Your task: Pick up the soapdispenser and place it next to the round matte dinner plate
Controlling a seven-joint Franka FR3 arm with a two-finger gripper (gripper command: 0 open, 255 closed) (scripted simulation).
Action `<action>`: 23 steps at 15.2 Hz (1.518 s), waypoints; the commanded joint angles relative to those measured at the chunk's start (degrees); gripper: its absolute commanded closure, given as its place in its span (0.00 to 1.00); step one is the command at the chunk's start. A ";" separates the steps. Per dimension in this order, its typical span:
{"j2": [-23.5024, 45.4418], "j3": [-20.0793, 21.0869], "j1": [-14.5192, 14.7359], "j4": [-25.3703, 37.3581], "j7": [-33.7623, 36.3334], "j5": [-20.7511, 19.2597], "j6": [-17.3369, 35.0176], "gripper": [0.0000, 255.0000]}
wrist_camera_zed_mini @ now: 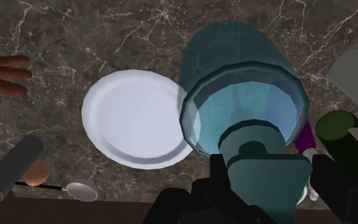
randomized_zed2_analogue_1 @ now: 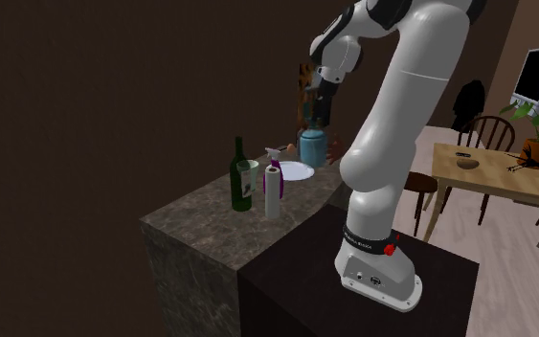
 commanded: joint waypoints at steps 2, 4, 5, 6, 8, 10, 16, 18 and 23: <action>0.67 -0.38 0.20 -1.73 -0.90 0.79 2.25 1.00; 1.39 -0.76 0.40 -2.70 -1.73 1.58 3.68 1.00; 1.78 -0.95 0.50 -3.16 -2.17 2.02 4.40 1.00; 2.19 -1.14 0.62 -3.62 -2.64 2.48 5.10 1.00; 3.07 -1.54 0.87 -4.48 -3.63 3.51 6.50 1.00; 4.03 -1.94 1.13 -5.28 -4.73 4.67 7.88 1.00; 7.43 -3.03 1.98 -7.34 -8.69 9.14 11.80 1.00; 8.75 -3.30 2.23 -7.89 -10.27 10.99 13.00 1.00; 12.42 -3.57 2.59 -8.95 -14.79 16.47 15.70 1.00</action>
